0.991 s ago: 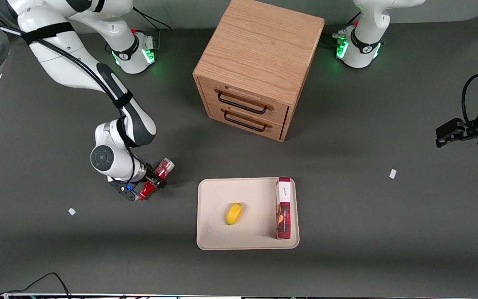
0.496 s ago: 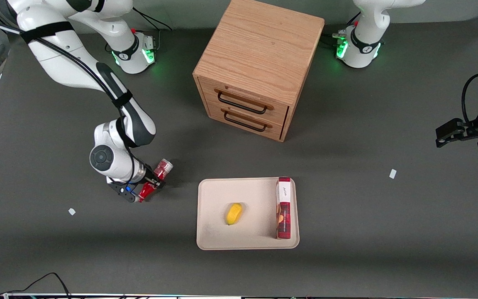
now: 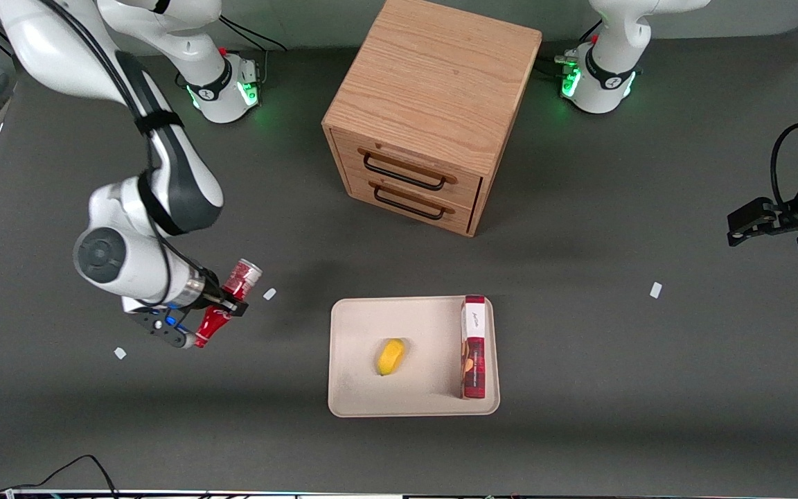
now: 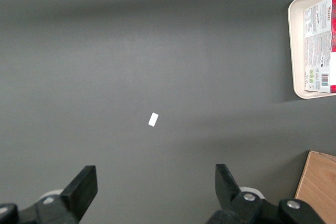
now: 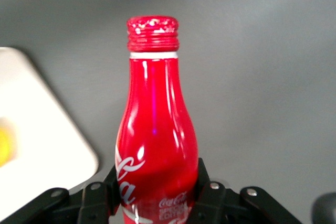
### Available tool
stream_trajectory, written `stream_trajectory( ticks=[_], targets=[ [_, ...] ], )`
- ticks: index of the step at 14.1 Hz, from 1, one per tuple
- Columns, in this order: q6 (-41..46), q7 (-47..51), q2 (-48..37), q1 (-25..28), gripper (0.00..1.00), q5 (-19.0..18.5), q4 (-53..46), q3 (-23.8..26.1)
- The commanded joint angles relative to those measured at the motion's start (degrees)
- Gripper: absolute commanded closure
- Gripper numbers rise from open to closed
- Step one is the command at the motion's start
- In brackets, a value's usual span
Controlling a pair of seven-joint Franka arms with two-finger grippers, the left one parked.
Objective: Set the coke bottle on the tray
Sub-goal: 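Lift the bottle and carry it over the white tray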
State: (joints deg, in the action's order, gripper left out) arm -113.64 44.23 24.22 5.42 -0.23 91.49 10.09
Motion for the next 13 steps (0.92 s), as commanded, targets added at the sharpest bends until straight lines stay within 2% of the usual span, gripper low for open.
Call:
stream_trajectory(
  ticks=[1, 3, 6, 10, 13],
  targets=[
    [6.1, -0.5, 2.1, 0.4, 1.00, -0.5, -12.0, 4.0],
    [5.7, -0.5, 5.7, 0.6, 1.00, -0.5, -16.9, 6.8],
    [3.6, 0.1, 18.3, 2.6, 1.00, -0.6, -27.6, 10.6],
    [-11.0, 0.1, 29.5, 4.5, 1.00, -1.3, -27.6, 10.8],
    [-16.5, 1.0, 34.0, 5.4, 1.00, -1.3, -27.6, 10.7]
  ],
)
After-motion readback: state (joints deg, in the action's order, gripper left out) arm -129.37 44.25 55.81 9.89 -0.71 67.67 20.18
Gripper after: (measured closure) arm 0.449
